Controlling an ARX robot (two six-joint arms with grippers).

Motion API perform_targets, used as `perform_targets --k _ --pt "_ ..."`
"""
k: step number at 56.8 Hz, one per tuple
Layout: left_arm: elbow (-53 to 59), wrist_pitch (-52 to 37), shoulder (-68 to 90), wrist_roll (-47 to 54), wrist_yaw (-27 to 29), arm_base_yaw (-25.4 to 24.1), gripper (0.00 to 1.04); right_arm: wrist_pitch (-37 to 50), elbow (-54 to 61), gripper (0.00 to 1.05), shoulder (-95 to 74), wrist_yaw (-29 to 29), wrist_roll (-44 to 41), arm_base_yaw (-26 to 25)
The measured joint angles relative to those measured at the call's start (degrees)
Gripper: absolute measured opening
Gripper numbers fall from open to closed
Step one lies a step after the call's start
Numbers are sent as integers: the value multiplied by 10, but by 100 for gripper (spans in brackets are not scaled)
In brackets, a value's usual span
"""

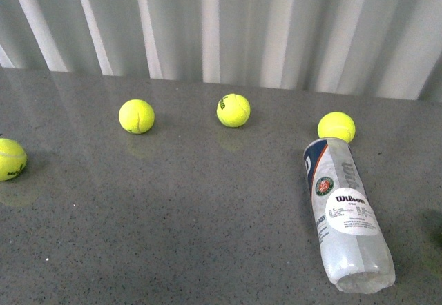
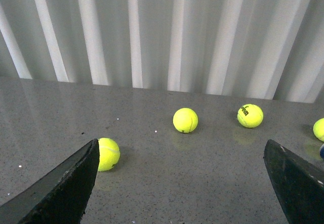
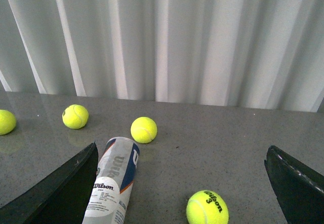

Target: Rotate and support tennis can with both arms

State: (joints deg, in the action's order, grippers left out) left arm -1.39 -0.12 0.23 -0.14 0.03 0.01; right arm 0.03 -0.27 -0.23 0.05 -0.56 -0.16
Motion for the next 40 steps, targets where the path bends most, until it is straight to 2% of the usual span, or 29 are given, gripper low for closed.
perform_targets --k 40 --pt "0 0 0 0 0 0 98 0 0 98 0 0 0 0"
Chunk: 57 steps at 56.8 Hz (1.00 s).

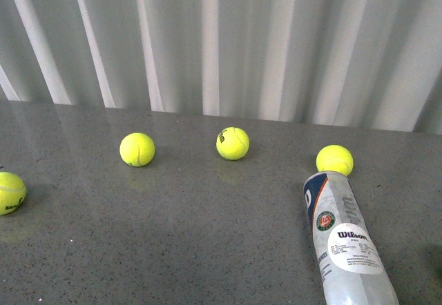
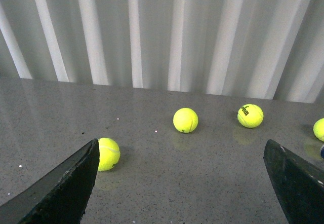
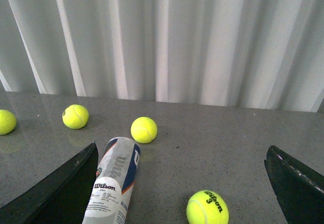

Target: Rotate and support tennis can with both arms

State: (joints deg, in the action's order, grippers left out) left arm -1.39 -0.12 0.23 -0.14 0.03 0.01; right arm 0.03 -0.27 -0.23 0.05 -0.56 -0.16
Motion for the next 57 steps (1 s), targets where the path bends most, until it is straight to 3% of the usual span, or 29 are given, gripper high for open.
perform_targets --k 16,18,20,22,34,38,45,57 --pt "0 0 0 0 0 0 98 0 0 98 0 -7 5 2" --pt "0 0 0 0 0 0 98 0 0 98 -6 -33 23 13" --pt "0 0 0 0 0 0 98 12 -5 98 -37 -127 86 45" --pt "0 0 0 0 0 0 98 41 -13 98 -79 -160 118 56" --pt "0 0 0 0 0 0 98 195 -148 98 -372 -140 161 -10" --pt "0 0 0 0 0 0 98 170 -234 98 -497 -120 191 -33" --pt "0 0 0 0 0 0 98 90 -370 98 -678 -131 204 -23" --pt "0 0 0 0 0 0 98 -73 -556 98 -892 -74 174 60"
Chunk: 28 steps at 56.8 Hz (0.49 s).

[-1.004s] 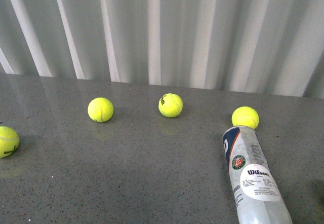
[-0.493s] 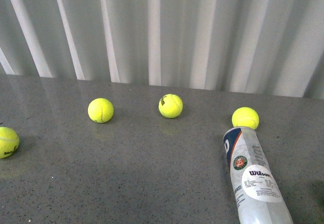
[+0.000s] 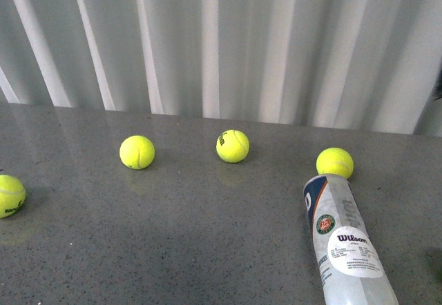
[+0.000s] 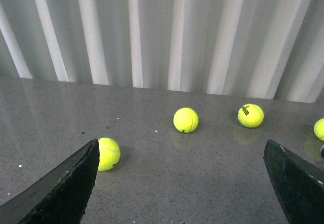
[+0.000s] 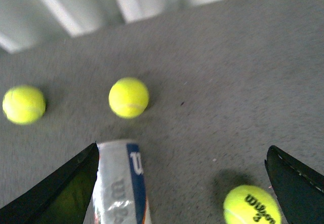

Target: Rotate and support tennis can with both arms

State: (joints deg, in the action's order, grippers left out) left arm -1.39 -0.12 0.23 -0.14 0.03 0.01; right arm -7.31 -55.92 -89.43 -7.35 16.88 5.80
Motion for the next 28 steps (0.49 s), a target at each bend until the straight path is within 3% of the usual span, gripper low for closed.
perform_targets --k 11,28 --pt "0 0 0 0 0 0 98 -69 -34 98 -84 36 -44 69" --pt "0 0 0 0 0 0 98 -41 -12 98 -138 43 -42 72"
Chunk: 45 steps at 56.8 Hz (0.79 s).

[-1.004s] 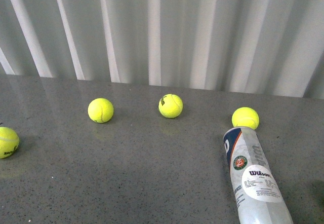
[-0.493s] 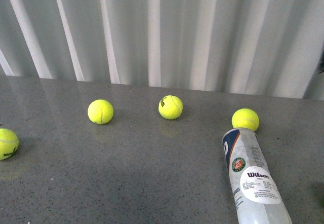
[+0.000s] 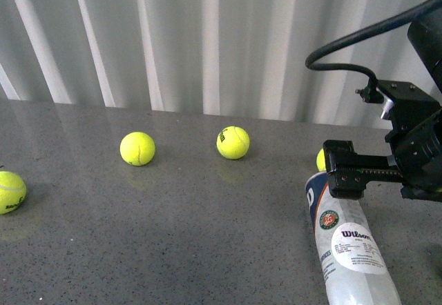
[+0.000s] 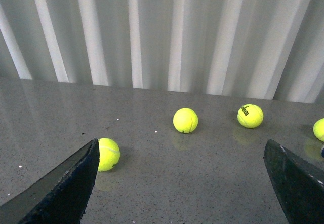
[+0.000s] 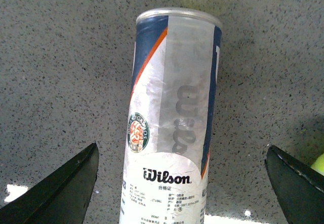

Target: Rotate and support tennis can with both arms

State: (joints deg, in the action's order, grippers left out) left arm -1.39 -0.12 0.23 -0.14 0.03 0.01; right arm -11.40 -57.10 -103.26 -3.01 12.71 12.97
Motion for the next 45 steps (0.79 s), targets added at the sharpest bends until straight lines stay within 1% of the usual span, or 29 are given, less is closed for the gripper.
perform_targets --k 19,45 --pt "0 0 0 0 0 0 98 46 -3 98 -69 24 6 -16" --pt "0 0 0 0 0 0 98 125 -24 98 -162 52 6 -22"
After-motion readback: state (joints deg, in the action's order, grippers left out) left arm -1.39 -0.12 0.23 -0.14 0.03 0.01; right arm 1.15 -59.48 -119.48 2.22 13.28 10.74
